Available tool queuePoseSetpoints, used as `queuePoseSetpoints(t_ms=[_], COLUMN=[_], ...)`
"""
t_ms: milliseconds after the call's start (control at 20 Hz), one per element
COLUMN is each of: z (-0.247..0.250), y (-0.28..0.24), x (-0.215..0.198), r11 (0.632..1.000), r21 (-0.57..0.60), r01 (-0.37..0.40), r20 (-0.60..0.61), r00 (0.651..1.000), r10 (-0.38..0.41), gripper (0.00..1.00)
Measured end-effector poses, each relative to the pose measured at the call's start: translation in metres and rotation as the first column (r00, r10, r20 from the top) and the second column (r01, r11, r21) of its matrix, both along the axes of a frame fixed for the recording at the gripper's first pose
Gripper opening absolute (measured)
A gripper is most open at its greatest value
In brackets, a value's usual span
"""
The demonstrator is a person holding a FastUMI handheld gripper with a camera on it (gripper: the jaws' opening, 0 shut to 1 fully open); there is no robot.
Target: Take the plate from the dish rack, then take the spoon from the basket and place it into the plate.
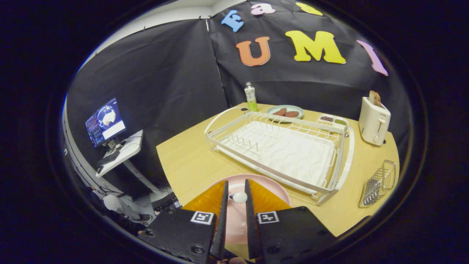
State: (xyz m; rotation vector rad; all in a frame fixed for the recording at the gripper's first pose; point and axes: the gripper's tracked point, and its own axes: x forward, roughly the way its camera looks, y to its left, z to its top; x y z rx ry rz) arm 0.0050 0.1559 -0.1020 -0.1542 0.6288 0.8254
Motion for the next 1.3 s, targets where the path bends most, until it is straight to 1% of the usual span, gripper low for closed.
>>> queuePoseSetpoints(t_ms=[200,250,300,350,400,450,500,600,700,850,1000,1100,1200,1250,1300], z=[0.009,0.013,0.017,0.023,0.030,0.038,0.045,0.061,0.079,0.096,0.109,0.109,0.109,0.110,0.109], y=[-0.010,-0.014,-0.021,-0.028,-0.035,-0.042,-0.048,-0.063,-0.081,-0.106,-0.123,-0.127,-0.128,-0.131,-0.132], x=[0.010,0.012,0.017,0.022,0.028,0.032,0.033,0.034,0.033,0.029,0.008,-0.005,-0.015,-0.019,-0.021], r11=[0.998,0.997,0.993,0.989,0.981,0.973,0.963,0.939,0.904,0.846,0.801,0.778,0.765,0.756,0.749], r21=[0.019,0.020,0.019,0.025,0.032,0.046,0.065,0.111,0.165,0.253,0.305,0.332,0.353,0.365,0.371], r01=[0.060,0.081,0.114,0.149,0.190,0.228,0.261,0.326,0.394,0.469,0.516,0.533,0.539,0.543,0.550], r20=[0.042,0.058,0.084,0.120,0.161,0.198,0.231,0.299,0.362,0.417,0.479,0.502,0.518,0.531,0.538], r00=[0.997,0.995,0.990,0.981,0.968,0.952,0.935,0.890,0.829,0.736,0.644,0.599,0.568,0.546,0.530], r10=[-0.061,-0.082,-0.115,-0.151,-0.193,-0.232,-0.269,-0.345,-0.427,-0.533,-0.597,-0.624,-0.639,-0.648,-0.655], gripper=[0.49,0.59,0.64,0.72,0.79,0.83,0.89,0.99,1.00,1.00,1.00,1.00,1.00,1.00,1.00])
